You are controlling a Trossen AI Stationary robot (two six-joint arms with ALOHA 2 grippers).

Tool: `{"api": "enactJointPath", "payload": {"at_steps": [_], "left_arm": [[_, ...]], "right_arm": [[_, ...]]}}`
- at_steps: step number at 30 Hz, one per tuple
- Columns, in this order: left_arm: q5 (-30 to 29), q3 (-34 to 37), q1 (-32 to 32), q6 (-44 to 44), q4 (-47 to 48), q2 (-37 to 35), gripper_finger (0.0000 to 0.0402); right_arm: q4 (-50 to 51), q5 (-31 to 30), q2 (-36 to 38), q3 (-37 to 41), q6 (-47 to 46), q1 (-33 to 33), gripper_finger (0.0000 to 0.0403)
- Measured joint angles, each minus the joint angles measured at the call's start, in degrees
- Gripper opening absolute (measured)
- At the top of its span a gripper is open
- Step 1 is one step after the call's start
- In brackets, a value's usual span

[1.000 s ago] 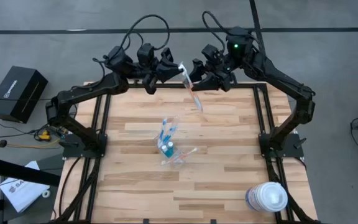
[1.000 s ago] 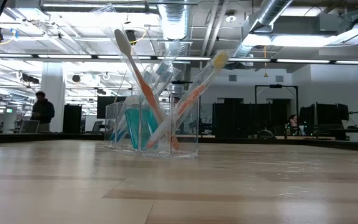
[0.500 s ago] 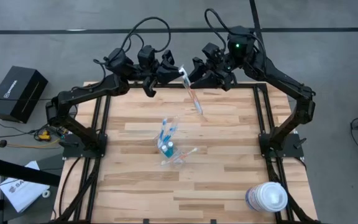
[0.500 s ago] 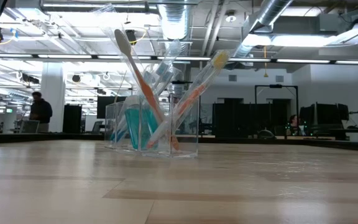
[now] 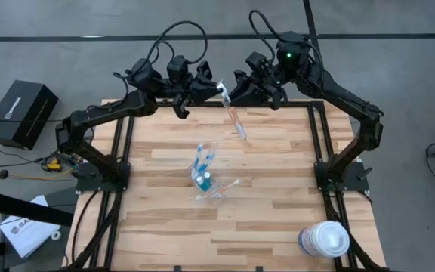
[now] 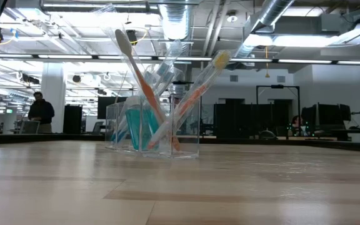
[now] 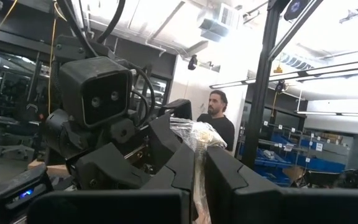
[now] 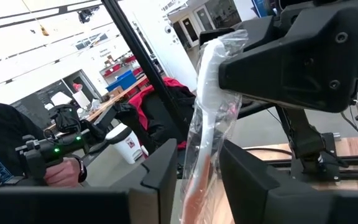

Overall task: Pick & Place toothbrushing station
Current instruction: Put the orange toothbrush into the transparent organizer

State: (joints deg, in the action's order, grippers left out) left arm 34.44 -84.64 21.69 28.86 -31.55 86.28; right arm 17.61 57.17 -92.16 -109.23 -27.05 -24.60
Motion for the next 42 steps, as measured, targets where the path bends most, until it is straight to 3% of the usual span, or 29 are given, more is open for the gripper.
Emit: {"api": "enactJointPath", "payload": {"at_steps": [24,33,38,42], "left_arm": [[0.8,0.0,-0.4,0.6,-3.8,1.3,0.0007],[1.6,0.0,-0.3,0.6,-4.6,1.3,0.0007],[2.7,0.0,0.0,-0.8,-4.7,1.3,0.0025],[8.0,0.0,2.3,-1.8,-4.8,1.1,0.0060]], "right_arm": [[-3.3,4.4,-1.9,0.1,-3.0,0.1,0.0015],[-3.6,3.8,-1.9,0.1,0.4,0.2,0.0008],[-4.0,4.1,-1.9,0.1,0.5,0.1,0.0007],[-5.4,4.4,-1.6,0.1,0.5,-0.3,0.0007]]}}
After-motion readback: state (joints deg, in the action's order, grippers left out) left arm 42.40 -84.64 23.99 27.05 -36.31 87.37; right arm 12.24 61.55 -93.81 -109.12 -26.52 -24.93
